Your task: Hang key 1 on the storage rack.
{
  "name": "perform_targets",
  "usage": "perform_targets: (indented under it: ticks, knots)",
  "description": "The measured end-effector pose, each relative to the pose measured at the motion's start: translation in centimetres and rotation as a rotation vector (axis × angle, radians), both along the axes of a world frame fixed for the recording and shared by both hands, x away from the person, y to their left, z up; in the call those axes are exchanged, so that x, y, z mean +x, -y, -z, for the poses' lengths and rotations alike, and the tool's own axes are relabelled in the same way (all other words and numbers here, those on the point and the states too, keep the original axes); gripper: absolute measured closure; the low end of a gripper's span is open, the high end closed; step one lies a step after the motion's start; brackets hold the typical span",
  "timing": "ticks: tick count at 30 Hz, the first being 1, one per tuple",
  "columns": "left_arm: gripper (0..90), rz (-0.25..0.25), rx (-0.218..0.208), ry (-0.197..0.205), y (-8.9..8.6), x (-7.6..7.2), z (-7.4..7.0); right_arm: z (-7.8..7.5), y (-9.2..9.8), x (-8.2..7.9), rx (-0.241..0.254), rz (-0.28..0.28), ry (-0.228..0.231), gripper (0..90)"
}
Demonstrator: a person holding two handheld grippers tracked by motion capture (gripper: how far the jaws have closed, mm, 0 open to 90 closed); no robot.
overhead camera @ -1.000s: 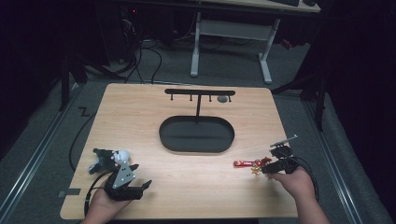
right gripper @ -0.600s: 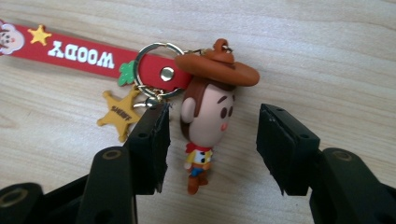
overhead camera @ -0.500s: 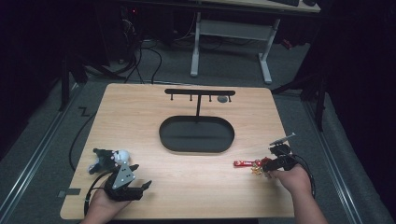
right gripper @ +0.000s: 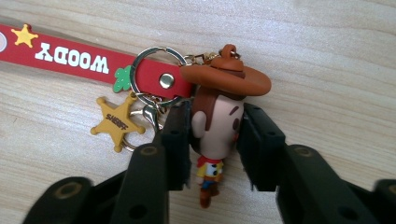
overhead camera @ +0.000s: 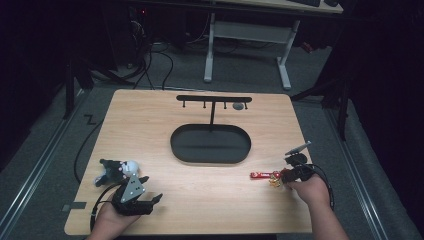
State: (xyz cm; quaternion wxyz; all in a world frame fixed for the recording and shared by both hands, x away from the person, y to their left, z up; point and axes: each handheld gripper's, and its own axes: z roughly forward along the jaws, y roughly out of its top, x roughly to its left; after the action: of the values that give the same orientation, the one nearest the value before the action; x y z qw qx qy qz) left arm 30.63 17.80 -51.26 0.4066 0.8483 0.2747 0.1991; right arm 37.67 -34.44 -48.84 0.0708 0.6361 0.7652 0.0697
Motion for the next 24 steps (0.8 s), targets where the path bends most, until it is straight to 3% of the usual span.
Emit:
perform_targets:
  ticks: [6, 7, 24]
  knots:
    - [25.2, 0.000, 0.000, -0.001, 0.0, 0.0, 0.0, -0.4, -0.4, 0.0, -0.015, -0.017, -0.009, 67.0]
    - [25.2, 0.000, 0.001, -0.001, 0.0, 0.0, 0.0, -0.5, -0.4, -0.1, -0.004, -0.017, 0.007, 67.0]
    - [25.3, 0.015, 0.004, 0.001, 0.1, -0.1, -0.1, -5.3, -2.7, -0.8, -0.012, -0.089, 0.076, 66.9]
